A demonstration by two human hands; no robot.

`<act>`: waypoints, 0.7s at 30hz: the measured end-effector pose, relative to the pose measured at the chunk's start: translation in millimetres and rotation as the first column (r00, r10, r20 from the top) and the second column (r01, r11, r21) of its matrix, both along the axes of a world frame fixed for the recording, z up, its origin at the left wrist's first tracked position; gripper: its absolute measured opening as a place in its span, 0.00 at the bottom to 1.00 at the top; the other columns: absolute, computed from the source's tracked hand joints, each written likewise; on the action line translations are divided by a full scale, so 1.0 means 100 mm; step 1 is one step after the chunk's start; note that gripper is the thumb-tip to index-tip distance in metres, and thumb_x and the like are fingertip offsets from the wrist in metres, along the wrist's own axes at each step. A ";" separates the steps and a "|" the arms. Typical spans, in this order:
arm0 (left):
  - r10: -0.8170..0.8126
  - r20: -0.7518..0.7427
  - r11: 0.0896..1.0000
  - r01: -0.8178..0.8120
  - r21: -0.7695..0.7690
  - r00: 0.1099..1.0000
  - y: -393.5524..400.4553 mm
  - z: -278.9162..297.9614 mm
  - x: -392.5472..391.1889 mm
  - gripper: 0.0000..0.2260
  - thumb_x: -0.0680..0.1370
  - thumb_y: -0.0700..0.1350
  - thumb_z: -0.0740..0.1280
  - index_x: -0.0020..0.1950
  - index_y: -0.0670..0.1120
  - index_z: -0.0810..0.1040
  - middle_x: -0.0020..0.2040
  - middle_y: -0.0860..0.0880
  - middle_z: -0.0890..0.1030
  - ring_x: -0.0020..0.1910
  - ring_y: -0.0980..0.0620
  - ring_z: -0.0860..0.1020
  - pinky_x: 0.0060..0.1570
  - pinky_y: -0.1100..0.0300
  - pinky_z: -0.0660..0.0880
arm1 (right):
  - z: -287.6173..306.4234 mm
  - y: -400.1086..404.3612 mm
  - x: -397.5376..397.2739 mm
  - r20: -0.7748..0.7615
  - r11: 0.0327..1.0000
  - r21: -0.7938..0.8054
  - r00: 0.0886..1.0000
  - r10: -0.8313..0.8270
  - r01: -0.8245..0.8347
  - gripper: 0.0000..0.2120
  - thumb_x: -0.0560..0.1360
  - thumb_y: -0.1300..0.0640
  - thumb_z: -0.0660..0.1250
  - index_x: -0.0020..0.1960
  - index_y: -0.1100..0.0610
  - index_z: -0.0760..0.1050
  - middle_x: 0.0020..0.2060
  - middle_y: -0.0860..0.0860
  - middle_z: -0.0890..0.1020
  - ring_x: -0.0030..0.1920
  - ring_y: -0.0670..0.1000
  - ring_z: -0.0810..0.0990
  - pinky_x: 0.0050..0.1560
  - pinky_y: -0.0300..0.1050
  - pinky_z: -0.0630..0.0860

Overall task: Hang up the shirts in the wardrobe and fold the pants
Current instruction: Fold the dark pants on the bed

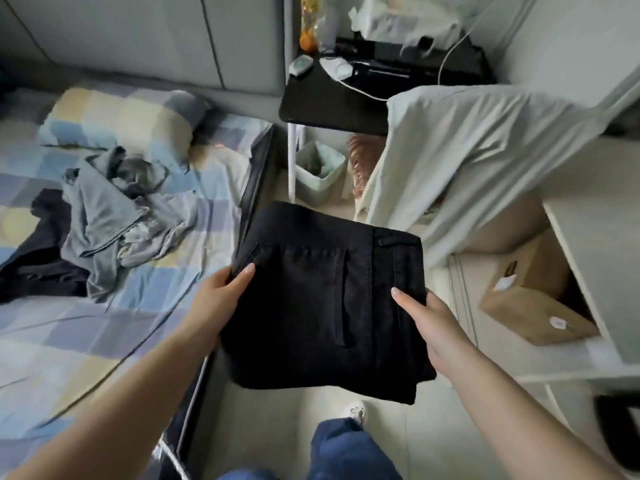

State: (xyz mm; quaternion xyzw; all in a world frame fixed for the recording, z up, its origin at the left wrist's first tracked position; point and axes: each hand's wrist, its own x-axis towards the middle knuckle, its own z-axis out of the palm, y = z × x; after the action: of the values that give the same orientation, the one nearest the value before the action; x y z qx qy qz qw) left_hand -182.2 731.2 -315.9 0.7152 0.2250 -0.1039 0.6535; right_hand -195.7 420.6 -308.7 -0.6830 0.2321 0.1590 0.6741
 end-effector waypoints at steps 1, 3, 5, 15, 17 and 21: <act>-0.025 0.004 1.000 0.025 0.000 1.000 -0.20 0.02 0.13 0.14 0.74 0.57 0.69 0.46 0.46 0.81 0.43 0.40 0.83 0.45 0.41 0.82 0.50 0.44 0.77 | 0.02 -0.20 0.06 0.006 1.000 -0.003 1.000 -0.020 0.020 0.14 0.71 0.46 0.72 0.55 0.46 0.77 0.47 0.43 0.85 0.48 0.46 0.84 0.48 0.48 0.80; -0.082 0.018 0.997 0.082 0.006 0.996 -0.62 0.04 0.41 0.16 0.72 0.60 0.69 0.45 0.47 0.81 0.40 0.42 0.83 0.42 0.43 0.82 0.45 0.47 0.78 | 0.06 -0.60 0.19 0.019 0.997 -0.017 0.997 -0.073 0.074 0.15 0.71 0.46 0.71 0.56 0.46 0.77 0.48 0.44 0.85 0.50 0.47 0.84 0.51 0.50 0.79; -0.129 0.041 0.992 0.129 0.003 0.991 -1.03 0.08 0.68 0.11 0.74 0.58 0.69 0.44 0.52 0.83 0.40 0.48 0.85 0.40 0.49 0.84 0.40 0.54 0.80 | 0.11 -0.97 0.29 0.039 0.992 -0.022 0.991 -0.127 0.128 0.15 0.72 0.46 0.71 0.57 0.47 0.77 0.49 0.44 0.84 0.51 0.48 0.83 0.55 0.52 0.78; -0.429 0.016 0.903 0.430 -0.028 0.903 -2.78 0.14 1.99 0.12 0.76 0.56 0.68 0.49 0.48 0.82 0.42 0.49 0.86 0.42 0.52 0.84 0.41 0.58 0.79 | 0.14 -2.39 0.62 0.080 0.906 0.012 0.903 -0.423 0.424 0.12 0.71 0.46 0.71 0.54 0.43 0.78 0.50 0.43 0.84 0.52 0.48 0.83 0.56 0.50 0.77; -0.505 0.009 0.862 0.504 -0.044 0.863 -3.13 0.12 2.26 0.11 0.76 0.56 0.68 0.51 0.50 0.82 0.44 0.50 0.86 0.44 0.51 0.84 0.45 0.56 0.79 | 0.13 -2.60 0.72 0.088 0.888 0.011 0.884 -0.459 0.460 0.13 0.71 0.45 0.71 0.55 0.43 0.78 0.51 0.43 0.84 0.52 0.48 0.83 0.55 0.50 0.78; -0.664 0.020 0.747 0.664 0.004 0.747 -3.94 0.07 2.84 0.11 0.76 0.55 0.69 0.53 0.51 0.79 0.44 0.52 0.85 0.43 0.53 0.84 0.44 0.57 0.79 | 0.11 -3.06 0.89 0.083 0.800 -0.041 0.800 -0.594 0.598 0.22 0.69 0.44 0.73 0.62 0.46 0.75 0.55 0.47 0.83 0.54 0.51 0.82 0.57 0.54 0.77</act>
State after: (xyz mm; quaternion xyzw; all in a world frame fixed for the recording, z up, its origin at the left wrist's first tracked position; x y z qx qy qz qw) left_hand 102.3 337.4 -309.3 0.7484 -0.0506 -0.3226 0.5773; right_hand -106.5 114.1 -298.2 -0.6018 0.4174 -0.0912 0.6748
